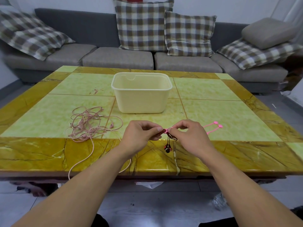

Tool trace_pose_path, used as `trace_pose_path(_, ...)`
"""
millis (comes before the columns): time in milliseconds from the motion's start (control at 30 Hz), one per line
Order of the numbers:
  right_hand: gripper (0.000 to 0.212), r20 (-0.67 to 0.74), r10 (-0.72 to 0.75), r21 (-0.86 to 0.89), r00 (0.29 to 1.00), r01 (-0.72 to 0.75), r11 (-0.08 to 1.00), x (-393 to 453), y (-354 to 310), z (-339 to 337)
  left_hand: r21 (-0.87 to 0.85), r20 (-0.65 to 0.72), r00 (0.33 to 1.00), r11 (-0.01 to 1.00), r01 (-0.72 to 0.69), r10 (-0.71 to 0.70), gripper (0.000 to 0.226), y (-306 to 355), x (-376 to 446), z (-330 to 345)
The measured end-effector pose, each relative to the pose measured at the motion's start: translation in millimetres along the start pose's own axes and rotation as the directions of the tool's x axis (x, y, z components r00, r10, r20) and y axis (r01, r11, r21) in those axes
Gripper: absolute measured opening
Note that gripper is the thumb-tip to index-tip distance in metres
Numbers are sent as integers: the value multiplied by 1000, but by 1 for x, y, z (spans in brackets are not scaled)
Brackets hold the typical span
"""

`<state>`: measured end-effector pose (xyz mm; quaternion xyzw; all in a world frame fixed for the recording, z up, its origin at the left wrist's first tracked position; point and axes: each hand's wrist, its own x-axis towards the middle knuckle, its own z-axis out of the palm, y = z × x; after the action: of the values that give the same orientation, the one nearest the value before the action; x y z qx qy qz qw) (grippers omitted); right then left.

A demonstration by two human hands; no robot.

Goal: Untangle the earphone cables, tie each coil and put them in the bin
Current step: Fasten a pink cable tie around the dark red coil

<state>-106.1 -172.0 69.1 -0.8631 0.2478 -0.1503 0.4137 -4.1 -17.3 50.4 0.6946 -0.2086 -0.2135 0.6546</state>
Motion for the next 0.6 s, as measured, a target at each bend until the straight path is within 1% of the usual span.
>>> trace_pose_path(33, 14, 40, -6, 26, 999, 5, 1000, 0, 0, -1, -18, 7, 1000, 1000, 17, -17, 9, -1, 0, -1)
trace_pose_path(100, 29, 166, -30, 120, 986, 10, 993, -2, 0, -2, -57, 26, 999, 997, 46, -45, 10, -3, -1, -1)
trace_pose_path(133, 38, 214, -54, 146, 975, 22, 989, -3, 1, -2, -81, 30, 998, 995, 58, -56, 9, -3, -1, -2)
trace_pose_path(167, 42, 235, -87, 153, 968, 52, 987, -3, 2, -2, -105, 30, 998, 992, 66, -64, 9, -3, -1, -1)
trace_pose_path(233, 37, 218, -147, 169, 965, 111, 979, -3, 5, 2, -138, 26, 997, 987, 79, -76, 8, -2, 0, -1)
trace_pose_path(300, 28, 185, -167, 206, 968, 128, 970, -2, 3, 6, -158, 29, 995, 983, 97, -93, 10, -1, 0, 0)
trace_pose_path(400, 17, 166, -129, 254, 978, 84, 964, -1, 1, 9, -197, 29, 993, 974, 115, -111, 16, -1, 1, -1)
trace_pose_path(500, 12, 125, -84, 211, 989, 57, 976, 0, 2, 9, -209, 16, 994, 972, 105, -104, 16, 0, 2, -3)
trace_pose_path(600, 10, 124, -126, 213, 984, 97, 972, 0, 2, 11, -195, -2, 996, 977, 88, -90, 14, 2, 3, -3)
